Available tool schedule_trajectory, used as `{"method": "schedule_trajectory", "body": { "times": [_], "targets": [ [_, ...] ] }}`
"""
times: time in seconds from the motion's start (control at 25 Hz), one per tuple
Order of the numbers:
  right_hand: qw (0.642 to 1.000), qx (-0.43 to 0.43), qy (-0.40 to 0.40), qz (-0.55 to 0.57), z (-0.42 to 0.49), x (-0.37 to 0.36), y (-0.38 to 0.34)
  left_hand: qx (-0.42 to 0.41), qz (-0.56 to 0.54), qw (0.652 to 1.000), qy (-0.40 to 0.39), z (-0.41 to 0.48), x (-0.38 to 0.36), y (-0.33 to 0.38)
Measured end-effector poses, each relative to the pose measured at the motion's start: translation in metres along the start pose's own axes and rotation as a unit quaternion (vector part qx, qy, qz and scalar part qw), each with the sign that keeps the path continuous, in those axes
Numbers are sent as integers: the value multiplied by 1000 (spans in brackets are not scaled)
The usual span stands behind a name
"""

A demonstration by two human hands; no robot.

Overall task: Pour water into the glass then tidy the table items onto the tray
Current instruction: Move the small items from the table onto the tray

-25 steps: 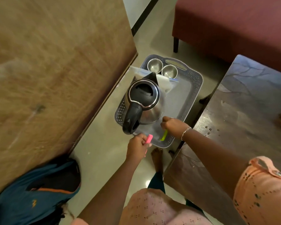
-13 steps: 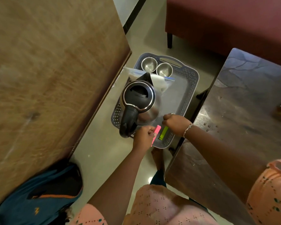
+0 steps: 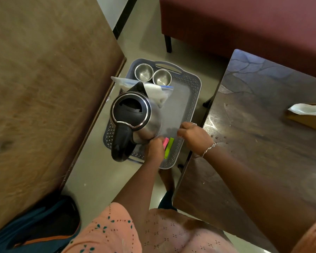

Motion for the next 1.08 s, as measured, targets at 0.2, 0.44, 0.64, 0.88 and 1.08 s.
{"method": "schedule_trajectory", "body": {
  "times": [0.2, 0.44, 0.64, 0.88, 1.08],
  "targets": [
    [998, -25, 45, 39, -2, -2, -3, 0, -26, 1000, 3, 5, -10, -1],
    [994, -53, 78, 61, -11, -3, -2, -3, 27, 1000, 8, 1, -15, -1],
    [989, -75, 112, 55, -26, -5, -1, -30, 28, 999, 1, -6, -13, -1],
    [978, -144, 147, 20, -67, -2, 0, -129, 112, 984, 48, -42, 1, 11],
    [972, -160, 173, -3, -124, 11, 8, -221, 198, 947, 124, -84, 11, 34]
  ]
}}
Point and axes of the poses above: each hand's wrist, its own z-axis towards the middle knuckle, its own x-axis out of the back of the hand, y = z × x, the point moved 1 cm from there along z, towards the middle knuckle, and after that the axes turned 1 degree about -x, right-handed, at the moved point
